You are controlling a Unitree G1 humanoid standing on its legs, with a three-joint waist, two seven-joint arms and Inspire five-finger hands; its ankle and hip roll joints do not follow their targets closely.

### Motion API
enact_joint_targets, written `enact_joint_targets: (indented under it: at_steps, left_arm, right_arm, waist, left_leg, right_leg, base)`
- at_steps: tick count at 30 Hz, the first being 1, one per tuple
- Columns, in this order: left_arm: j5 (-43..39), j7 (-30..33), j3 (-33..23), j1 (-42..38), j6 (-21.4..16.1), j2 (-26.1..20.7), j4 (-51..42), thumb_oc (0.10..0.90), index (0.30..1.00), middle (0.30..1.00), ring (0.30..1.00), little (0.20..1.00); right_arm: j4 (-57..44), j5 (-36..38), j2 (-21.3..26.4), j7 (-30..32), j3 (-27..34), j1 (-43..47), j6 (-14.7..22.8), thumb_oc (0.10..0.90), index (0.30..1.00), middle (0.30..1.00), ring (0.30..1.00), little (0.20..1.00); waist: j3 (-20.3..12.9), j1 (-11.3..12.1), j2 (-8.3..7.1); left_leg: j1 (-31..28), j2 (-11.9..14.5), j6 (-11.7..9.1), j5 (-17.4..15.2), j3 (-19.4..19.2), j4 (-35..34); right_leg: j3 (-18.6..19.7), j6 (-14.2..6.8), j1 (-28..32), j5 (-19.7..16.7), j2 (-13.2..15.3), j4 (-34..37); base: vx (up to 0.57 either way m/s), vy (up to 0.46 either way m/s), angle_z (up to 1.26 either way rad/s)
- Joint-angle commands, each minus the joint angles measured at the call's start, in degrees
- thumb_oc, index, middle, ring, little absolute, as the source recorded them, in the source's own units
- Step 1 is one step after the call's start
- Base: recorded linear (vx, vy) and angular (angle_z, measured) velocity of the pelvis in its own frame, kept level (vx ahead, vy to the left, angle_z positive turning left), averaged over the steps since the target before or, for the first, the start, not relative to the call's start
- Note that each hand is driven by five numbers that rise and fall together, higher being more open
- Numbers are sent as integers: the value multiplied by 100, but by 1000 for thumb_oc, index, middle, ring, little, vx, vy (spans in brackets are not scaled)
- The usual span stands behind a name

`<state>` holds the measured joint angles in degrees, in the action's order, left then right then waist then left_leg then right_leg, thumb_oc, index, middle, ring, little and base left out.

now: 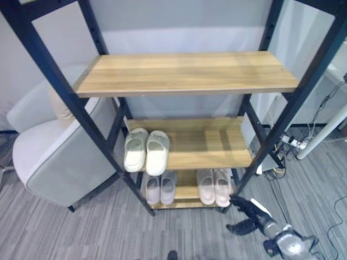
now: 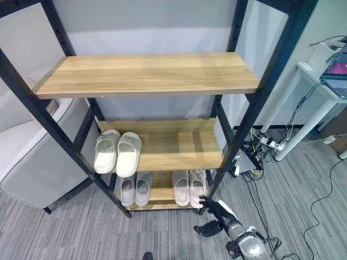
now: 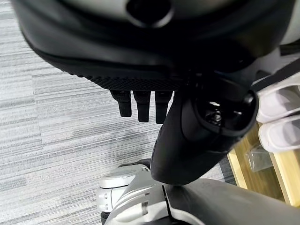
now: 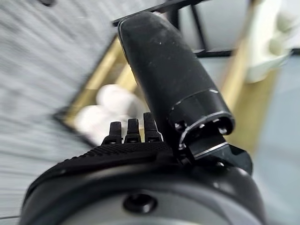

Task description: Arrange the slippers neatly on the shoe rack.

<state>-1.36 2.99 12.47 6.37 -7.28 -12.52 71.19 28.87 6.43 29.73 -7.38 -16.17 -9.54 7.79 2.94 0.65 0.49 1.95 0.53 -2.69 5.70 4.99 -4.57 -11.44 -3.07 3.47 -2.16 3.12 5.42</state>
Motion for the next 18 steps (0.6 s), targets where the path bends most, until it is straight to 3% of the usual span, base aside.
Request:
enact_joint_targets:
  at_steps: [1, 8, 9, 12, 14, 16, 17, 18]
  left_arm:
    - [261, -176, 372, -539, -137, 366, 244, 800, 900, 900, 900, 900]
    - [320, -87, 537, -601, -136, 260, 172, 800, 900, 900, 900, 900]
    - [337, -59, 566, -651, -134, 241, 185, 800, 900, 900, 900, 900]
    - [336, -12, 595, -721, -130, 228, 194, 800, 900, 900, 900, 900]
    - [368, 16, 603, -820, -116, 232, 226, 800, 900, 900, 900, 900]
    - [377, 15, 608, -827, -114, 235, 232, 800, 900, 900, 900, 900]
    - [404, 17, 595, -862, -104, 247, 243, 800, 900, 900, 900, 900]
    - [404, 17, 594, -861, -104, 247, 243, 800, 900, 900, 900, 900]
  right_arm:
    - [274, -67, -217, 327, -95, 476, 302, 800, 900, 900, 900, 900]
    - [2129, -134, -652, 737, -92, 860, 222, 800, 900, 900, 900, 900]
    - [2774, -188, -761, 879, -51, 999, 182, 800, 900, 900, 900, 900]
    - [3180, -147, -849, 985, 14, 1125, 163, 800, 900, 900, 900, 900]
    - [3680, -123, -912, 1077, 128, 1206, 104, 800, 900, 900, 900, 900]
    - [3786, -115, -926, 1078, 146, 1218, 92, 800, 900, 900, 900, 900]
    - [3977, -188, -939, 1091, 174, 1231, 20, 800, 900, 900, 900, 900]
    - [3981, -190, -941, 1092, 173, 1233, 22, 800, 900, 900, 900, 900]
  waist:
    - [-140, 89, -52]
    - [-42, 181, -47]
    - [-4, 218, -33]
    - [108, 263, -47]
    - [226, 262, -198]
    - [226, 247, -226]
    - [226, 209, -343]
    - [231, 209, -334]
  left_leg:
    - [-83, 212, -253, -207, -233, -43]
    - [54, 265, -295, -77, -164, -25]
    - [122, 269, -312, -50, -157, -3]
    - [246, 252, -328, 7, -142, 112]
    - [324, 147, -294, -384, -129, 658]
    - [326, 130, -288, -537, -113, 842]
    - [242, 84, -277, -834, -122, 1275]
    - [248, 94, -279, -864, -119, 1309]
  right_leg:
    - [24, -228, -188, 286, -15, -79]
    - [24, -191, -228, 303, -100, -42]
    - [-1, -196, -253, 305, -102, -42]
    - [-26, -192, -265, 283, -74, -42]
    - [-95, -193, -423, 110, 84, -42]
    - [-127, -193, -458, 82, 111, -42]
    - [-177, -199, -576, -15, 222, -42]
    - [-179, -198, -567, -10, 210, -42]
  base:
    - [-49, -72, -7]
    - [-63, -70, 0]
    - [-127, -64, 3]
    - [-128, -31, 9]
    - [-240, -45, 21]
    - [-145, -14, 27]
    - [-163, -8, 24]
    - [-184, 12, 19]
